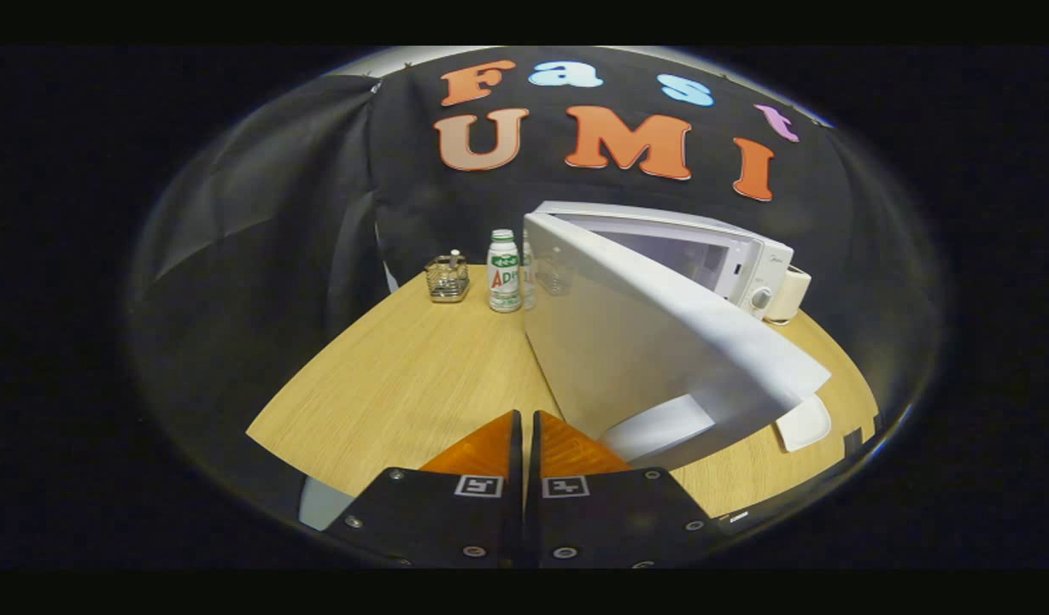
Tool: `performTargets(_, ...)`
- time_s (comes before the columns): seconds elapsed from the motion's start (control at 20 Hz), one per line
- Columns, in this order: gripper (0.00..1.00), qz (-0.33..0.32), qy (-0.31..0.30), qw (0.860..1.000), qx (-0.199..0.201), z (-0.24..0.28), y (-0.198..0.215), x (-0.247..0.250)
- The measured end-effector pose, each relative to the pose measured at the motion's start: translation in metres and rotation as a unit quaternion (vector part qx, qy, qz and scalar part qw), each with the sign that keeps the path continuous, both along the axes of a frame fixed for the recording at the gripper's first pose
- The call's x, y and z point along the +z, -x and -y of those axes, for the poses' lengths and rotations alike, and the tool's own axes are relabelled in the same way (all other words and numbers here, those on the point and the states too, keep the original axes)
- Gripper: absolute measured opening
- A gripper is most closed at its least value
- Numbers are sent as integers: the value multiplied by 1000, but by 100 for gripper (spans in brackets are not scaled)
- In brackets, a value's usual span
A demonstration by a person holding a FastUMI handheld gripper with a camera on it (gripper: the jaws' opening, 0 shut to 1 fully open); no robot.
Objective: Open the microwave, put the food inside, and close the microwave door.
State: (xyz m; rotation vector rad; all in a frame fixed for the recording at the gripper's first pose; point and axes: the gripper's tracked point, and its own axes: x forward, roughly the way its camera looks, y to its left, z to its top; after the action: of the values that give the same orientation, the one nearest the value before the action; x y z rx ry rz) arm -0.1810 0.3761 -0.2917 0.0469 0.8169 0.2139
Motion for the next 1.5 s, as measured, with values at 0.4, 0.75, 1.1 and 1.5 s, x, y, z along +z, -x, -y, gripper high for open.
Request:
performTargets(0.4,1,8,29,997,-72,92,-53,-22)
performTargets(0.75,1,14,30,993,-115,161,-124,-48)
performTargets(1.1,1,21,-2,994,-108,183,-205,-83)
performTargets(1.5,2,60,10,996,-61,175,-258,-84)
